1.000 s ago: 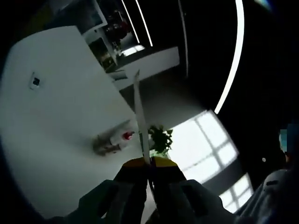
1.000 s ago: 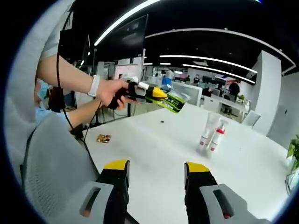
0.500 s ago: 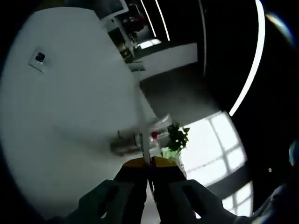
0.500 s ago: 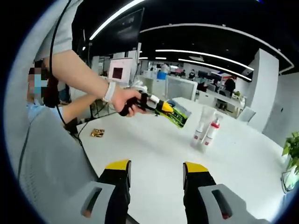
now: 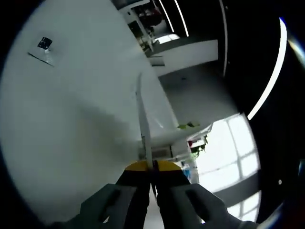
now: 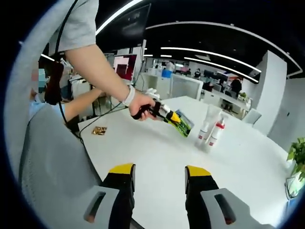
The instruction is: Arrange the skincare products in the storage area until every visible bottle or jar stands upright without overlapping.
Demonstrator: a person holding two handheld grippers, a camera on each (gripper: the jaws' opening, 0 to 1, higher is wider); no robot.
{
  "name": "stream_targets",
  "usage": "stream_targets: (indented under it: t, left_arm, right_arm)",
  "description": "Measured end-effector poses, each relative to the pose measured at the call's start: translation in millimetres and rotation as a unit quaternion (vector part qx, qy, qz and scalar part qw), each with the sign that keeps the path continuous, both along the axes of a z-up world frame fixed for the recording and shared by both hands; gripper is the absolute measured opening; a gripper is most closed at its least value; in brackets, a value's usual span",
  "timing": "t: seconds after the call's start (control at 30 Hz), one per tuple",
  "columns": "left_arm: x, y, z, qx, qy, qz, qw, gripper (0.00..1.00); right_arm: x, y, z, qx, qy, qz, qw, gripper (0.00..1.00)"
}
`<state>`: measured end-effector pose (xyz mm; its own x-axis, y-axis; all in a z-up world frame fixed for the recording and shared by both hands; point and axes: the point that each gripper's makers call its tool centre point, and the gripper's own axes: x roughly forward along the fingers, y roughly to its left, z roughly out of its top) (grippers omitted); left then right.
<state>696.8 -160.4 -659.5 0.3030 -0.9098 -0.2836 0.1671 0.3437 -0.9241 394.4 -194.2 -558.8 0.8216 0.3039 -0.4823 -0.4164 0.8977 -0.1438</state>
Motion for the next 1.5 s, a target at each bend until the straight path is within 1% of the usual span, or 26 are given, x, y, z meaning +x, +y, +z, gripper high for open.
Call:
stream_targets:
  t: [0.07,0.13,0.2,0.3,0.43,0.5,0.57,0.63,0.67,0.7,0.73,0.77,0.8,0.83,0.87,0.93,1.0,1.03,1.07,1.13,1.17,1.23,1.27,1.3,1.33,1.5]
  left_arm:
    - [-1.2,-3.7,-2.4,0.002,0.003,-0.004,1.0000,0.00]
    - [1.9,-8.0,-7.9,0.003,0.005,-0.011,0.9999,0.00]
    - [-0.9,-14.3,-12.3,0.008,0.006,-0.024,0.9997,0.00]
    - [-6.3,-22.5,-18.3,0.013,0.011,-0.031,0.9994,0.00]
    - [-11.7,-32.1,-20.4,0.013,0.012,-0.045,0.9988,0.00]
    - [-13.1,-36.1,-21.1,0.019,0.006,-0.050,0.9985,0.00]
    - [-13.5,-37.4,-23.2,0.026,0.009,-0.053,0.9982,0.00]
    - [-10.4,-36.0,-26.7,0.042,-0.003,-0.059,0.9974,0.00]
    - [-9.1,-34.9,-30.5,0.052,-0.005,-0.063,0.9966,0.00]
    - [-10.4,-33.7,-34.1,0.065,-0.001,-0.071,0.9954,0.00]
    - [-11.0,-34.0,-34.4,0.065,0.002,-0.073,0.9952,0.00]
    - [-11.6,-31.1,-39.8,0.083,0.024,-0.073,0.9936,0.00]
    - [-7.6,-29.3,-43.5,0.094,0.031,-0.068,0.9928,0.00]
    - [-5.6,-27.6,-45.3,0.106,0.029,-0.066,0.9917,0.00]
    - [1.2,-26.1,-47.5,0.119,0.015,-0.067,0.9905,0.00]
    - [2.7,-26.5,-48.2,0.132,0.012,-0.076,0.9883,0.02]
    - [2.2,-24.9,-52.6,0.163,-0.002,-0.100,0.9815,0.04]
    - [2.0,-23.5,-54.9,0.176,-0.003,-0.108,0.9786,0.07]
    - [3.5,-20.8,-59.5,0.195,-0.002,-0.114,0.9742,0.09]
    - [4.8,-22.4,-59.8,0.206,-0.010,-0.119,0.9713,0.15]
    - [4.8,-22.3,-59.5,0.211,-0.011,-0.123,0.9696,0.15]
    - [6.4,-23.1,-59.0,0.224,-0.031,-0.137,0.9645,0.18]
    - [5.4,-22.6,-58.0,0.235,-0.043,-0.144,0.9603,0.19]
    - [5.4,-22.2,-57.9,0.243,-0.047,-0.149,0.9573,0.21]
    - [7.1,-22.0,-57.5,0.254,-0.062,-0.154,0.9527,0.23]
    - [11.8,-22.1,-54.7,0.288,-0.101,-0.167,0.9376,0.35]
  right_arm:
    - [0.2,-1.8,-1.9,0.000,0.005,-0.003,1.0000,0.37]
    - [0.2,-2.7,-3.4,-0.001,0.009,-0.005,0.9999,0.37]
    - [-0.3,-3.4,-4.8,-0.002,0.012,-0.007,0.9999,0.36]
    - [-1.2,-2.7,-7.1,-0.007,0.017,-0.005,0.9998,0.36]
    - [-3.0,0.9,-11.0,-0.020,0.024,0.008,0.9995,0.35]
    - [-3.6,1.4,-11.0,-0.017,0.026,0.009,0.9995,0.35]
    - [-3.4,0.4,-10.5,-0.015,0.026,0.006,0.9995,0.35]
    - [-3.1,-0.7,-10.9,-0.016,0.026,0.004,0.9995,0.35]
    - [-3.3,-1.0,-11.1,-0.017,0.027,0.003,0.9995,0.35]
    - [-3.3,-0.7,-11.2,-0.016,0.027,0.004,0.9995,0.34]
    - [-3.8,0.2,-11.8,-0.015,0.029,0.006,0.9994,0.34]
    - [-4.9,1.8,-12.5,-0.012,0.033,0.009,0.9993,0.33]
    - [-5.5,3.3,-12.8,-0.009,0.035,0.013,0.9993,0.32]
    - [-5.8,3.9,-12.7,-0.011,0.034,0.014,0.9992,0.31]
    - [-5.9,4.4,-12.5,-0.012,0.033,0.016,0.9992,0.31]
    - [-6.2,4.8,-12.7,-0.010,0.034,0.017,0.9992,0.31]
    - [-6.0,4.3,-12.8,-0.008,0.035,0.016,0.9992,0.31]
    - [-6.1,4.6,-13.3,-0.006,0.037,0.016,0.9992,0.31]
    - [-6.5,5.0,-14.0,-0.006,0.039,0.017,0.9991,0.30]
    - [-6.8,5.9,-14.0,-0.009,0.038,0.020,0.9990,0.30]
    - [-6.8,6.5,-13.9,-0.009,0.038,0.022,0.9990,0.30]
    - [-6.9,6.9,-14.3,-0.010,0.038,0.023,0.9989,0.30]
    - [-7.0,6.8,-14.4,-0.010,0.039,0.023,0.9989,0.29]
    - [-7.1,6.6,-14.6,-0.010,0.040,0.023,0.9989,0.29]
    - [-7.2,6.4,-14.6,-0.009,0.040,0.022,0.9989,0.29]
    - [-7.3,7.1,-14.4,-0.012,0.039,0.025,0.9989,0.29]
